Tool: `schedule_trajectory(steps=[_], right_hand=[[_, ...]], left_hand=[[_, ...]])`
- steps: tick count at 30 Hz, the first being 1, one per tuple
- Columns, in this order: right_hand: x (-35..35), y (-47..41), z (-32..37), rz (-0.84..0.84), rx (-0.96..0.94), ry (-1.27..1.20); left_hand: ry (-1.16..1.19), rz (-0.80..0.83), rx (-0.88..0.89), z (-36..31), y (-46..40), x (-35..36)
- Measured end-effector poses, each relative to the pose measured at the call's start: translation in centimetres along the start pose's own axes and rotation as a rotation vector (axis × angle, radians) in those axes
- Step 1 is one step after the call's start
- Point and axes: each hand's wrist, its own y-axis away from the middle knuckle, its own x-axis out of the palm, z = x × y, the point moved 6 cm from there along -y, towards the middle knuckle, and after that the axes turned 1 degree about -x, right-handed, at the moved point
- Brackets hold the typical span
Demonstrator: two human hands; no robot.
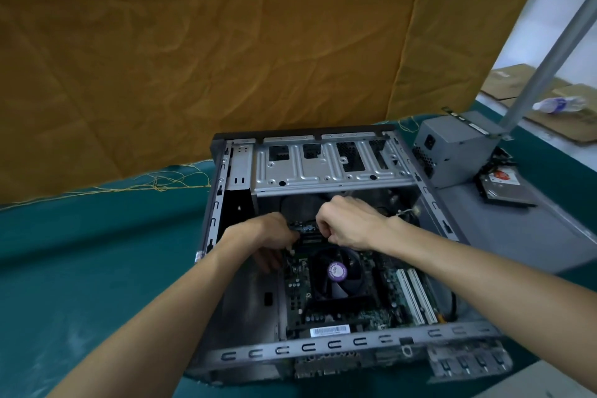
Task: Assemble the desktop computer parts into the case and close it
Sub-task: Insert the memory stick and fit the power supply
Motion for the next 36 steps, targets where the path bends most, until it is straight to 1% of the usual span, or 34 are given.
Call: schedule_trajectory(steps=[6,9,12,14,16,18,20,24,30,33,36], right_hand=[[0.1,0.1,-0.5,-0.011,-0.001,-0.015],[0.4,0.5,-2.9,0.037,0.134,-0.073],[1.6,1.0,-5.8,0.175,0.306,-0.080],[2.3,1.1,-6.8,0.238,0.390,-0.176],[2.7,0.9,-7.2,0.255,0.456,-0.318],[2.9,0.8,-7.4,0.271,0.499,-0.365],[3.2,0.9,-7.5,0.286,0.523,-0.333],[3.5,0.8,-7.4,0.299,0.519,-0.187],[4.8,0.8,-7.9,0.404,0.636,-0.379],[5.1,0.4,-8.2,0.410,0.636,-0.431],[5.2,0.2,-8.2,0.440,0.607,-0.419]], left_hand=[[0.006,-0.056,-0.025,-0.8,0.4,0.7],[0.004,-0.058,-0.037,-0.6,0.6,0.8],[0.042,-0.028,-0.055,-0.3,0.6,1.0],[0.061,-0.010,-0.049,-0.3,0.6,1.0],[0.068,-0.013,-0.038,-0.4,0.4,1.0],[0.067,-0.021,-0.039,-0.4,0.4,1.0],[0.073,-0.027,-0.045,-0.4,0.3,0.9],[0.092,-0.021,-0.063,-0.6,0.4,1.0],[0.104,-0.017,-0.089,-0.6,0.0,1.4],[0.108,-0.018,-0.105,-0.4,-0.4,1.4],[0.108,-0.012,-0.116,-0.5,-0.6,1.4]])
